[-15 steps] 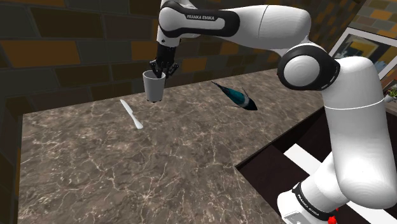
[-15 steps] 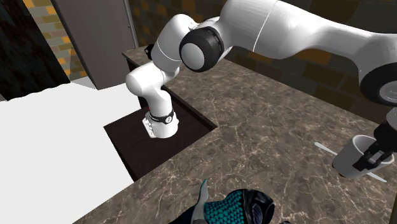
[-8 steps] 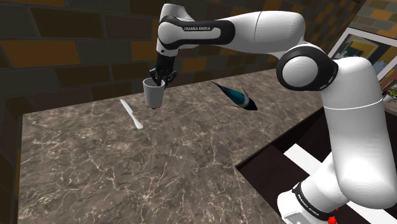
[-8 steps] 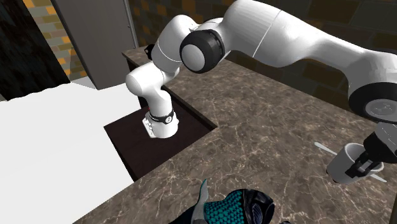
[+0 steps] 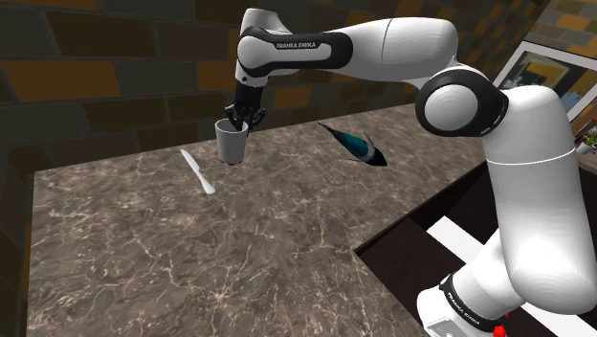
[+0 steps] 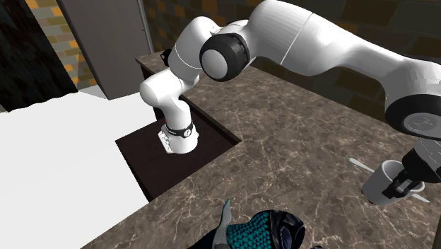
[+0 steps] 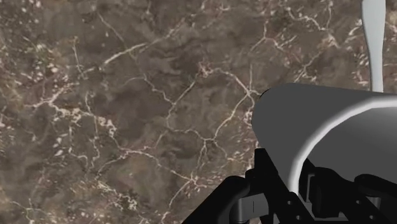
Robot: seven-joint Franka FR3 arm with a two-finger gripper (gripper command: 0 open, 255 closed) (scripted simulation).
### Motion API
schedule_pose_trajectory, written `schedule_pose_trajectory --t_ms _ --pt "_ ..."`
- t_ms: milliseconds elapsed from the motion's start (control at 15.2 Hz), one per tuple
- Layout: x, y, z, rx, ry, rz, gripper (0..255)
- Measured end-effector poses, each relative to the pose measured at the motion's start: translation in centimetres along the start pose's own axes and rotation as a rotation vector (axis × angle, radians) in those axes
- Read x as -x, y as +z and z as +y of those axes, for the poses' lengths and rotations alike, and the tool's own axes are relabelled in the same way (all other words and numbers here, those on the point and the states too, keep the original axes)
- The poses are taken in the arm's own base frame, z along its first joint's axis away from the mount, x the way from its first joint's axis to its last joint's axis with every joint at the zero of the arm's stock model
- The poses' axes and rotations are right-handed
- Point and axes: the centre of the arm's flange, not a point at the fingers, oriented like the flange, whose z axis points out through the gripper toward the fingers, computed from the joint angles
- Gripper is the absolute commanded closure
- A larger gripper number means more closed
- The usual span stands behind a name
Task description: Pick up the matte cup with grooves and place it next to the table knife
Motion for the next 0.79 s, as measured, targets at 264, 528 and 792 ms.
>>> schedule_pose_trajectory --t_ms 264,528,792 --pt "0.0 0.0 0.0 0.000 0.000 0.001 0" --pt "-0.1 -1.6 -0.2 -0.001 0.000 0.002 0" --pt "0.0 -4.8 -0.1 -0.001 0.000 0.002 0"
